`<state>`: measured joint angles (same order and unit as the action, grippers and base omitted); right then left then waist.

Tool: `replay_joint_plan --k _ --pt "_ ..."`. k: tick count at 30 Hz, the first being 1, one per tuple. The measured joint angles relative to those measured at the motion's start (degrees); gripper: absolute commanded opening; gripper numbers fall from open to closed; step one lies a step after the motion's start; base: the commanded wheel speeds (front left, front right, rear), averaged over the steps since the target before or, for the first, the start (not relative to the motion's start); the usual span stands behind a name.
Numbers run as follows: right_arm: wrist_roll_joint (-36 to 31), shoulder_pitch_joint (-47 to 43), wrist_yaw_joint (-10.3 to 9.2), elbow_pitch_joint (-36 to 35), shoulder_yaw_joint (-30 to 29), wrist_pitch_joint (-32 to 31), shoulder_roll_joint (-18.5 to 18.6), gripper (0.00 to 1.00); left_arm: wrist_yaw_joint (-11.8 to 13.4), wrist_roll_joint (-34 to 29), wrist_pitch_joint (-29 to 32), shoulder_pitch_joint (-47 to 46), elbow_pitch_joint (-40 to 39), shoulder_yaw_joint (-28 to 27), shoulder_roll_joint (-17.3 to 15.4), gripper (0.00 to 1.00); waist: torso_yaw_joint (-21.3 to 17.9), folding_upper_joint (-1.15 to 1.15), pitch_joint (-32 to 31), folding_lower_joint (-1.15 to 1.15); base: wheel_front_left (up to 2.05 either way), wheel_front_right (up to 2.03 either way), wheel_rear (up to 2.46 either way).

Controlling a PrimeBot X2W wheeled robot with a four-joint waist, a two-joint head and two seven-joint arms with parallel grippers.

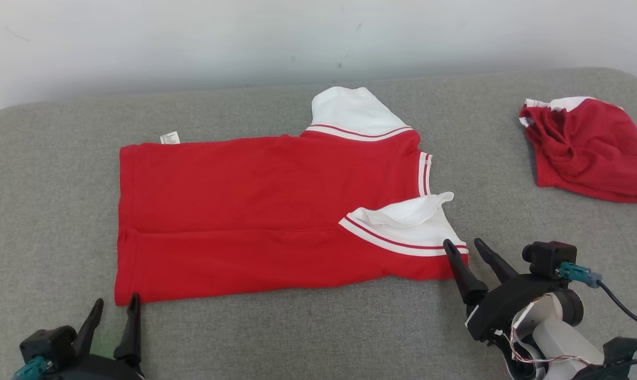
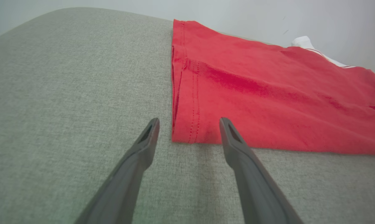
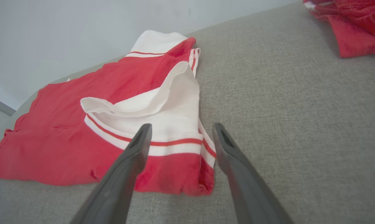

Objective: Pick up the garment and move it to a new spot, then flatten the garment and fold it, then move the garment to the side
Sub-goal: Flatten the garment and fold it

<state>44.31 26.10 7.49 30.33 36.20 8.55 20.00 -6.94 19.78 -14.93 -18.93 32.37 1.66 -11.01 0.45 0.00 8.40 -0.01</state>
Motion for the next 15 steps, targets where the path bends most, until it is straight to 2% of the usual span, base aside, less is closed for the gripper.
replay_joint_plan --k 15 --pt "-4.13 -1.09 0.00 -0.02 -2.03 -3.71 -2.09 1.00 -0.37 -1.35 -0.10 -3.71 7.08 -2.80 1.03 1.00 -0.06 0.00 3.16 0.00 0.00 0.00 0.00"
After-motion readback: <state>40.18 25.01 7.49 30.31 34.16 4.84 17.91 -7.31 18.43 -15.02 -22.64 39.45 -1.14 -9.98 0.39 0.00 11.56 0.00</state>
